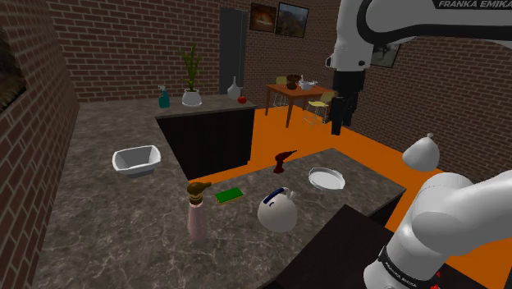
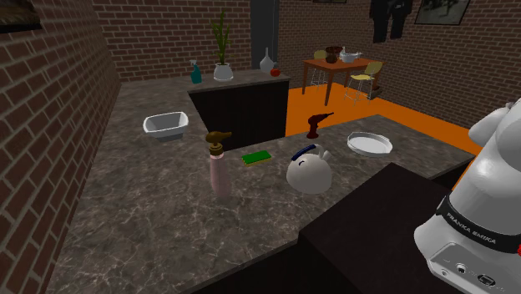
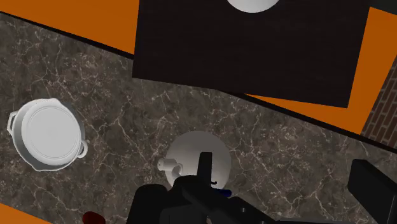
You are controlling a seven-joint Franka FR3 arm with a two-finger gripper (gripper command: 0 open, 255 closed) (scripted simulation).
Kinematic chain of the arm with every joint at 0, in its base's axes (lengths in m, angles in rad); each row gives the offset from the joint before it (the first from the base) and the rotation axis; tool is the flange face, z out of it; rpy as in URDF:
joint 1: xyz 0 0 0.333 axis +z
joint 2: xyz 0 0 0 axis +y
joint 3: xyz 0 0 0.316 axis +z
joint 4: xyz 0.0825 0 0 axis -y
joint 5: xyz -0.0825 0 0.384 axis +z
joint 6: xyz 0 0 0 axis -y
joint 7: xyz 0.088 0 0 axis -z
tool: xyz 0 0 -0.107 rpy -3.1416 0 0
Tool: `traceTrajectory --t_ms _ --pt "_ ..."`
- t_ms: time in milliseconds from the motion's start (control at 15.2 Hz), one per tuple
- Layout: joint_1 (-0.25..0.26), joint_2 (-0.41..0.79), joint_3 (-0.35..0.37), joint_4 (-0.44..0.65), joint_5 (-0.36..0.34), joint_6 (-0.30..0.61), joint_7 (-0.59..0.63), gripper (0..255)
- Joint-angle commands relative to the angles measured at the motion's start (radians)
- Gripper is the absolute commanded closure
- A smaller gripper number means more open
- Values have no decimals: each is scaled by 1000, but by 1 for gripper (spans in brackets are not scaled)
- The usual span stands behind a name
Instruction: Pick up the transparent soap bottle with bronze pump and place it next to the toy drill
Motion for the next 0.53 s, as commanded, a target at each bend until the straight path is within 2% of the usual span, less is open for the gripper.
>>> traceTrajectory --t_ms 0,462 --pt "0 0 0 0 0 0 0 0" --pt "32 199 63 14 22 197 23 0"
